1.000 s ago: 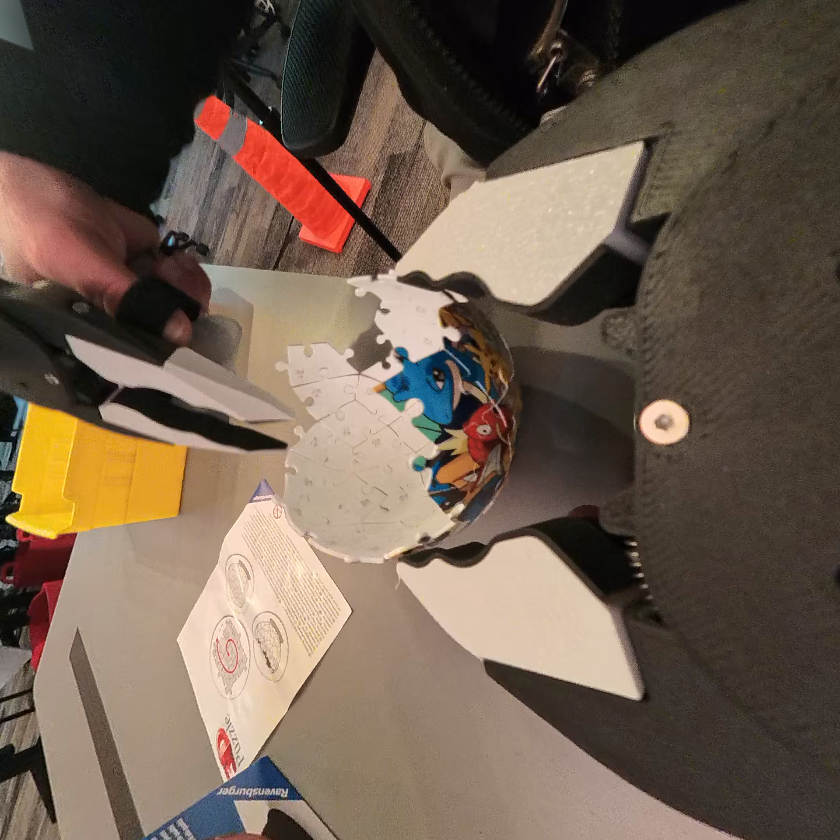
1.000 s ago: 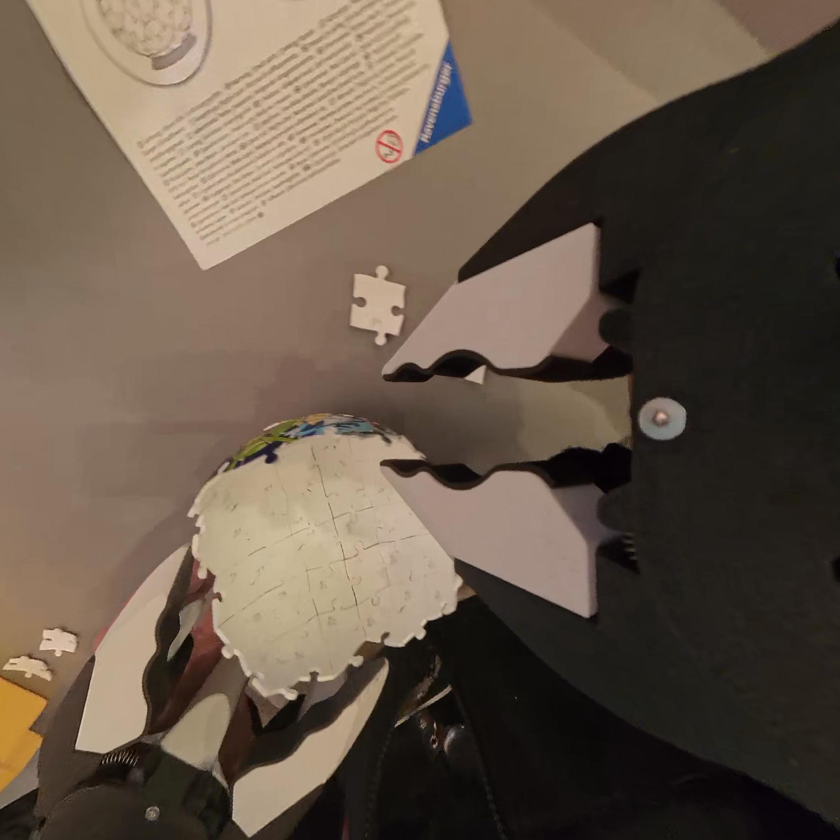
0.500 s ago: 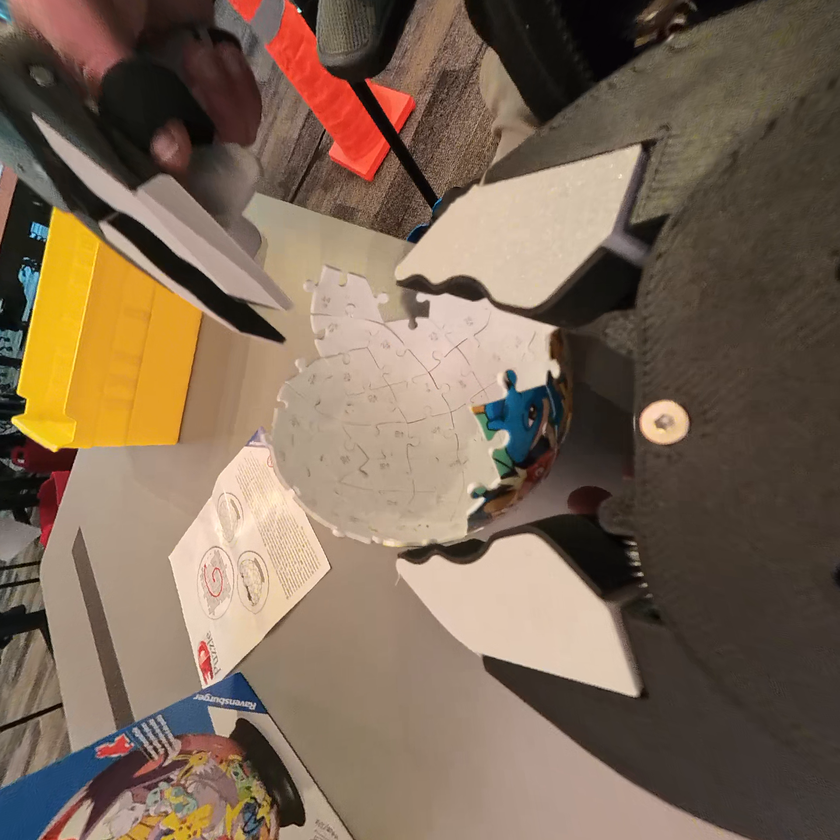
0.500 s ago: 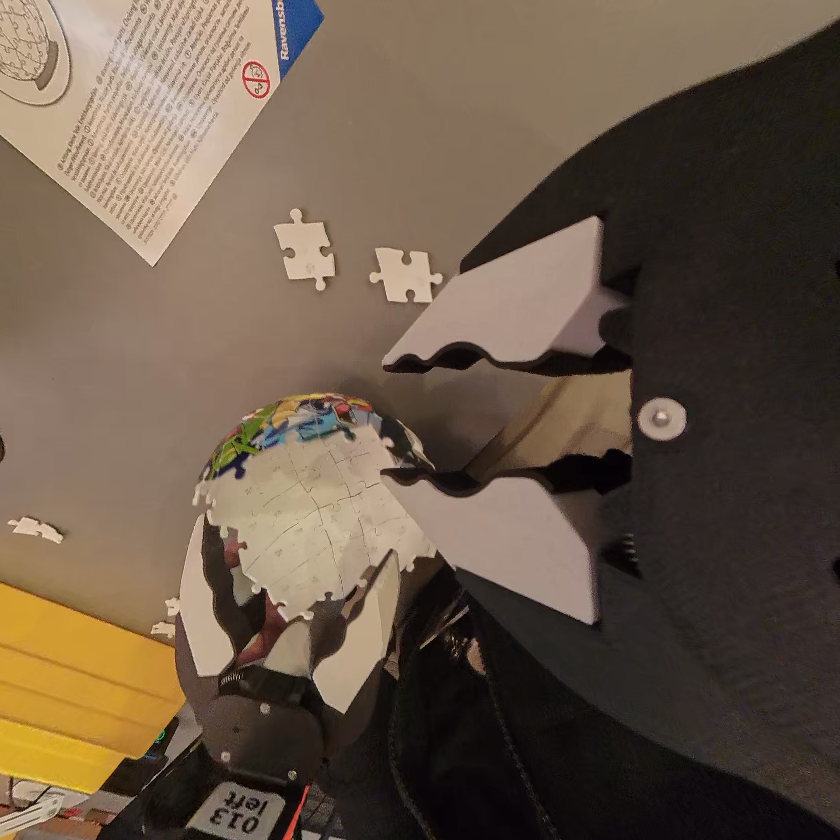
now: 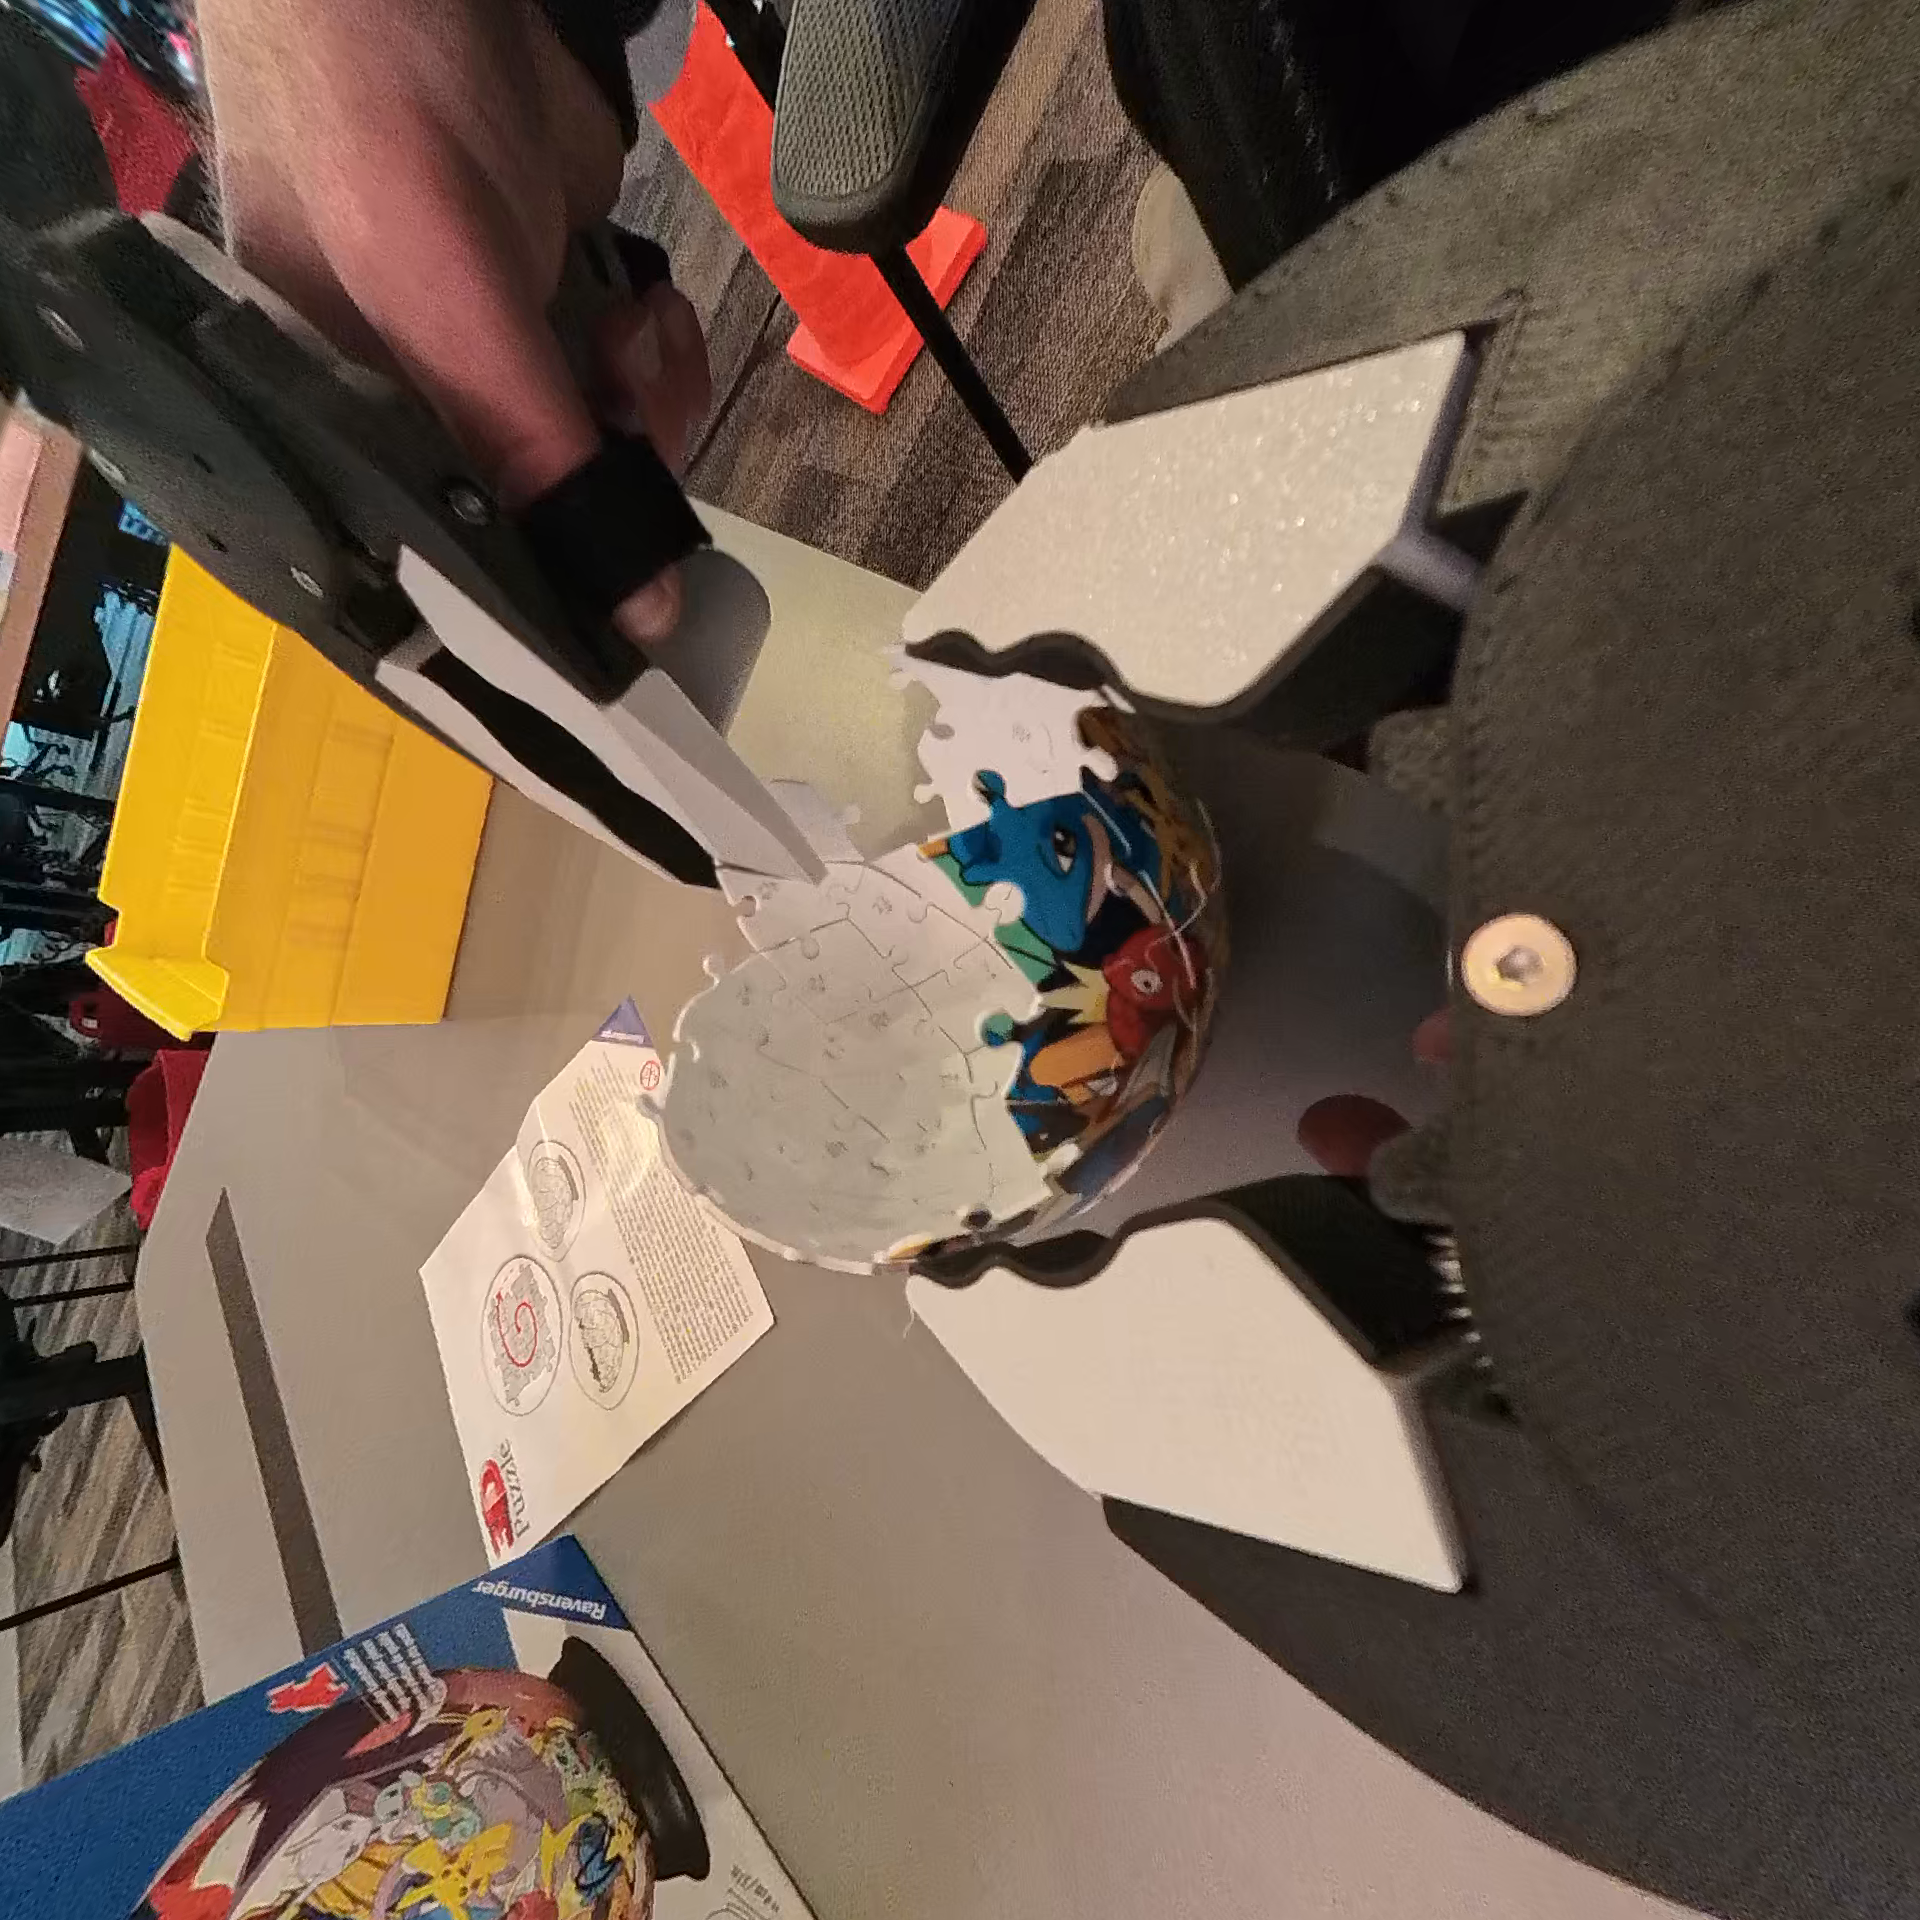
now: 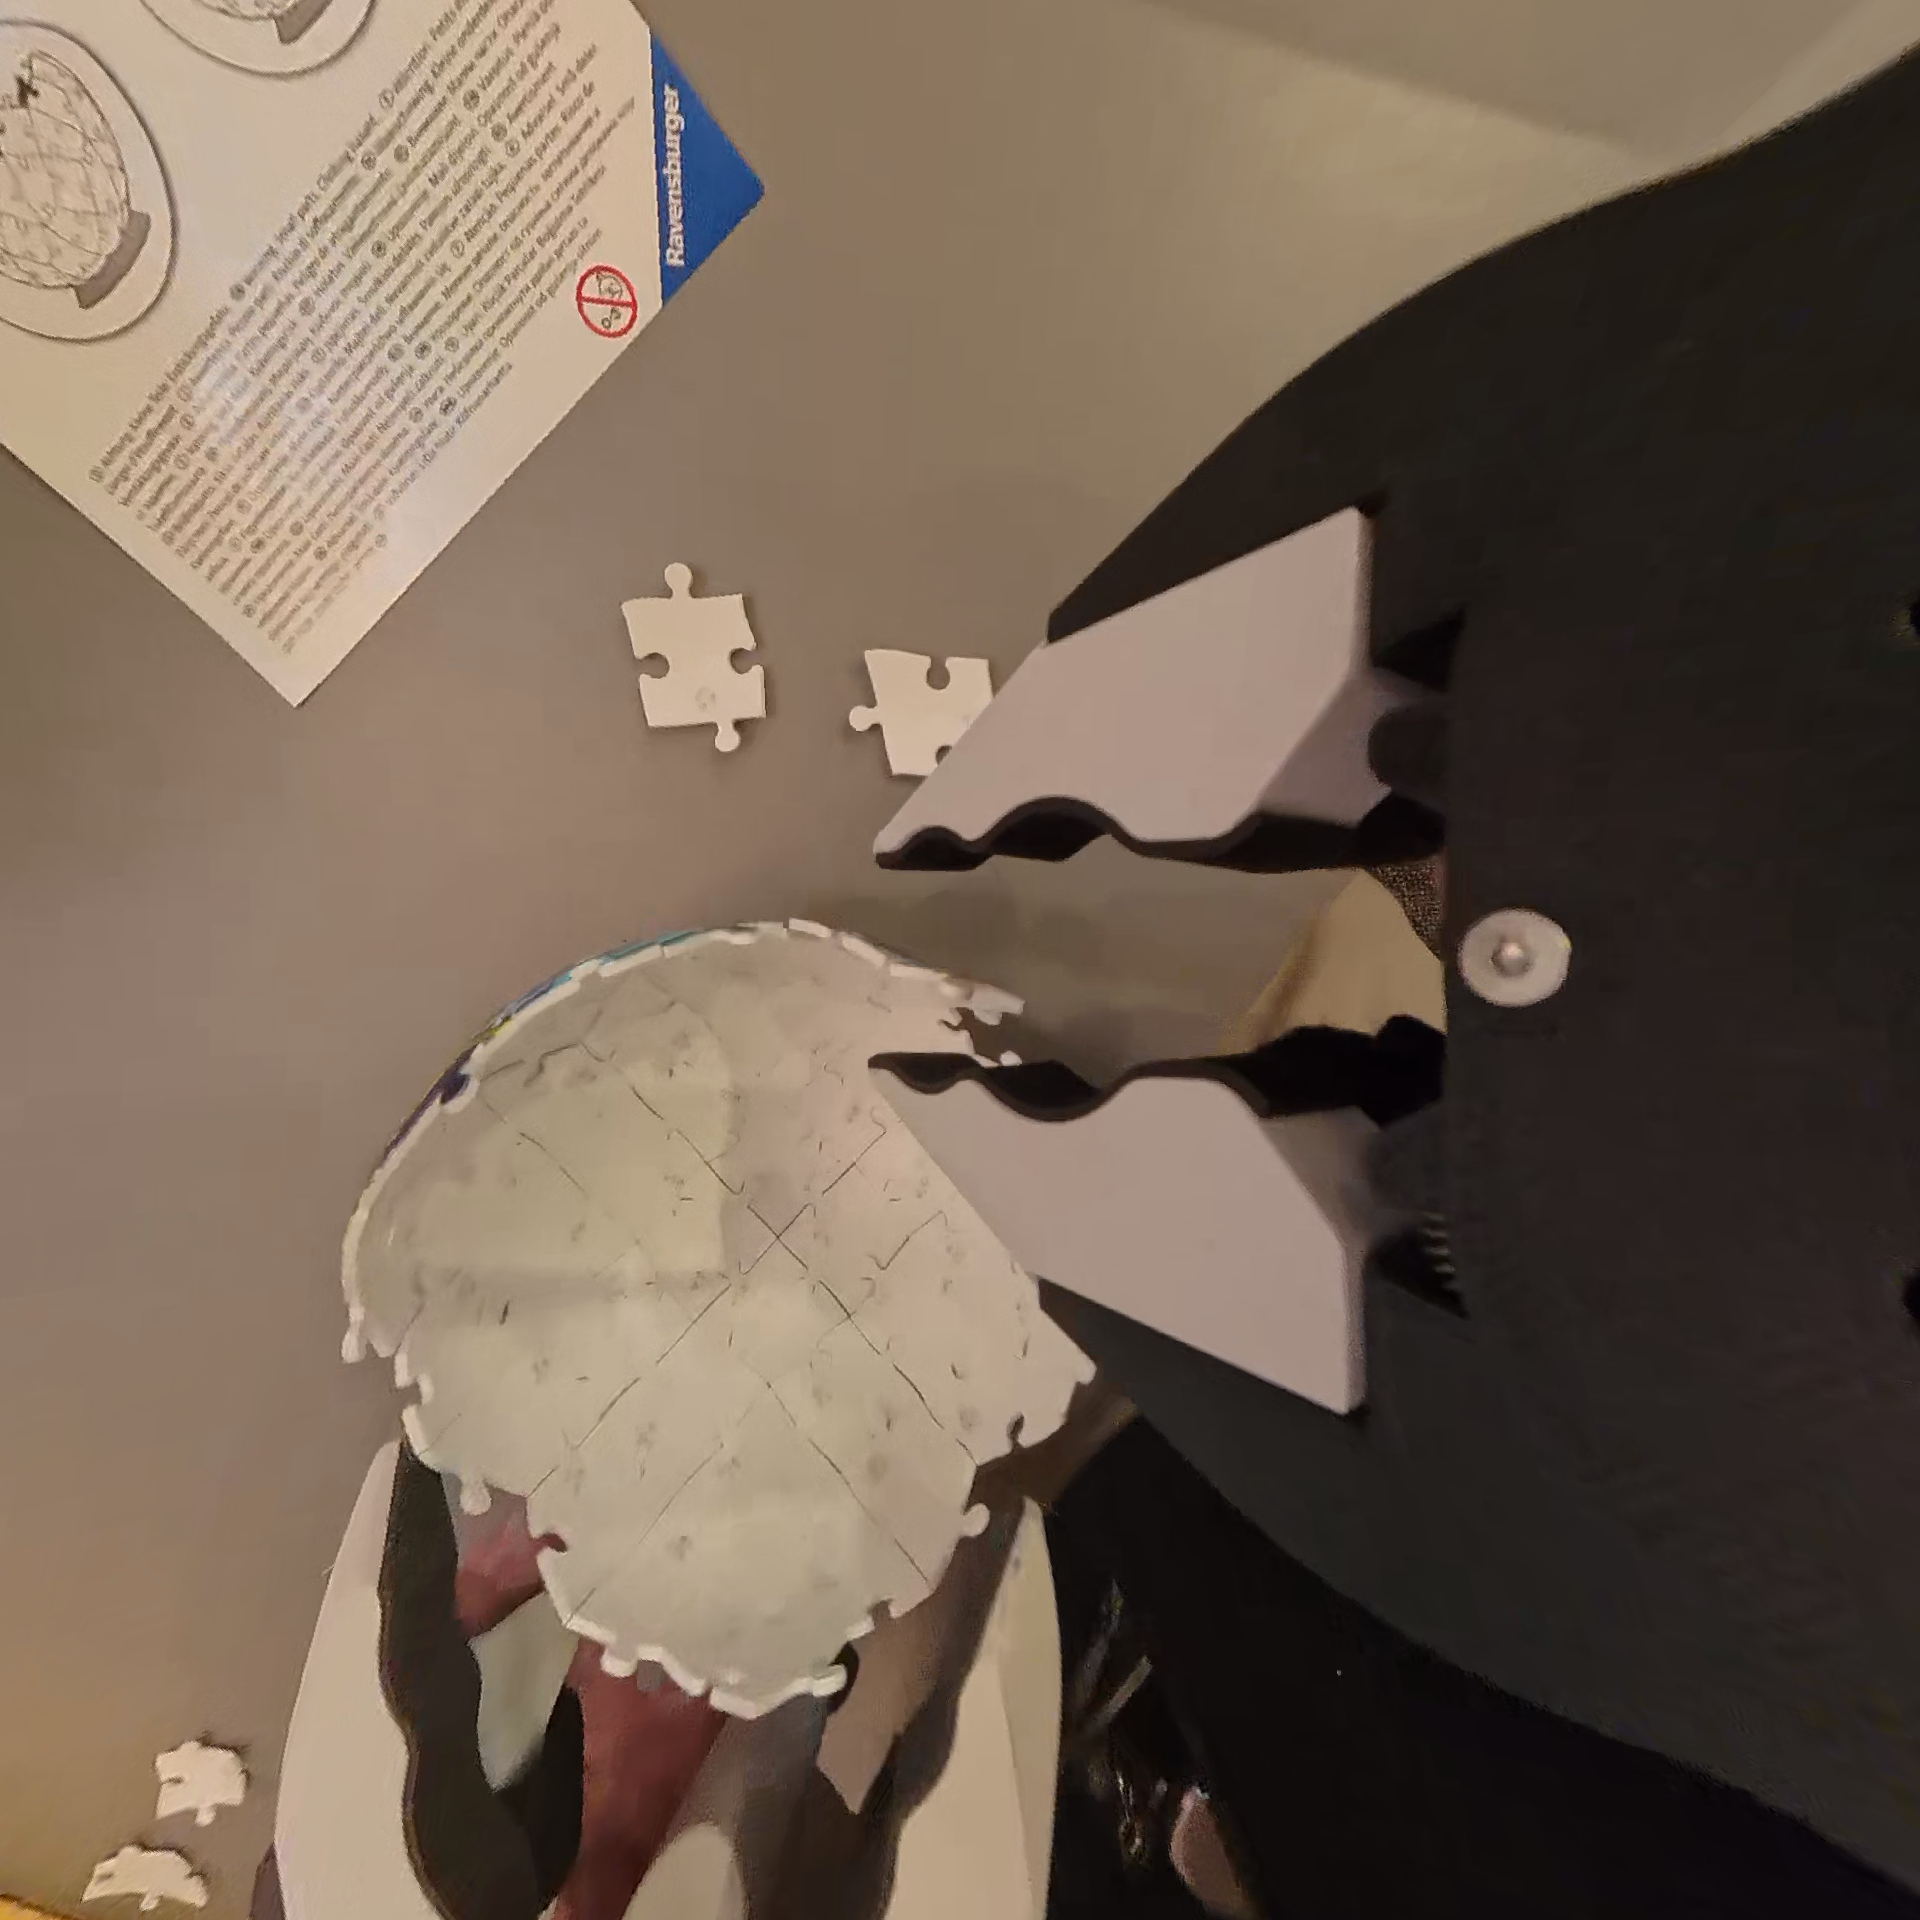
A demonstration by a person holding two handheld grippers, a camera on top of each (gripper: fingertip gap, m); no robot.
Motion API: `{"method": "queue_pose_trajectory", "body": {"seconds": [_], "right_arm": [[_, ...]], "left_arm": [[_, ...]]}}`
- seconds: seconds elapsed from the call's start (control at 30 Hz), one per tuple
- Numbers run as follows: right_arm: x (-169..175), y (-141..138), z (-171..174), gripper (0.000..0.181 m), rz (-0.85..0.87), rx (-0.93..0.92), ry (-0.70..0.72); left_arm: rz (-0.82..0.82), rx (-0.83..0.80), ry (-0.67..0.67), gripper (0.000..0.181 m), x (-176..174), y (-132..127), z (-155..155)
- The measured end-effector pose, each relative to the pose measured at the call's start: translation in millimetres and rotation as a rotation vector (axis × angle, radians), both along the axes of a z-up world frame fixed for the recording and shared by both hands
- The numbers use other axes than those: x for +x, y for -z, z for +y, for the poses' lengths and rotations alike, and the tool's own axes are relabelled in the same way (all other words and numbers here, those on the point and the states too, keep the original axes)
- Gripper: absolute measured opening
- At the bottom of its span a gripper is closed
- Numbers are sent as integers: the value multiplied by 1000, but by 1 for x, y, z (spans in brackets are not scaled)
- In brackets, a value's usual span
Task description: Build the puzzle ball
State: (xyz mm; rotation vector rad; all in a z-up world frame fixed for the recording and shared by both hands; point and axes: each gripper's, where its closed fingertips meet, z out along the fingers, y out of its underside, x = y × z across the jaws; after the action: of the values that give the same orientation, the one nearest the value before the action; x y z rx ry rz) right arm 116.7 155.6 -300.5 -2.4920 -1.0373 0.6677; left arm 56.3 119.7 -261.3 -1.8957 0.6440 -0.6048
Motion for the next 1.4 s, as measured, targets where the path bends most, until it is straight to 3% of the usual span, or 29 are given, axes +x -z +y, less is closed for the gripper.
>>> {"method": "queue_pose_trajectory", "body": {"seconds": [0.23,0.57,1.03,1.27,1.4], "right_arm": [[-2,12,4,28,-78,21,-14],[-4,15,2,5,-120,46,-24],[-6,15,5,2,-121,39,-25],[-3,11,9,29,-101,17,0],[7,-8,11,35,-48,24,7]], "left_arm": [[7,14,16,103,4,-2,-5],[1,17,24,104,5,-4,-8],[-11,21,39,104,7,-6,-10],[-17,15,36,104,6,-5,-9],[-18,13,38,104,6,-6,-10]]}}
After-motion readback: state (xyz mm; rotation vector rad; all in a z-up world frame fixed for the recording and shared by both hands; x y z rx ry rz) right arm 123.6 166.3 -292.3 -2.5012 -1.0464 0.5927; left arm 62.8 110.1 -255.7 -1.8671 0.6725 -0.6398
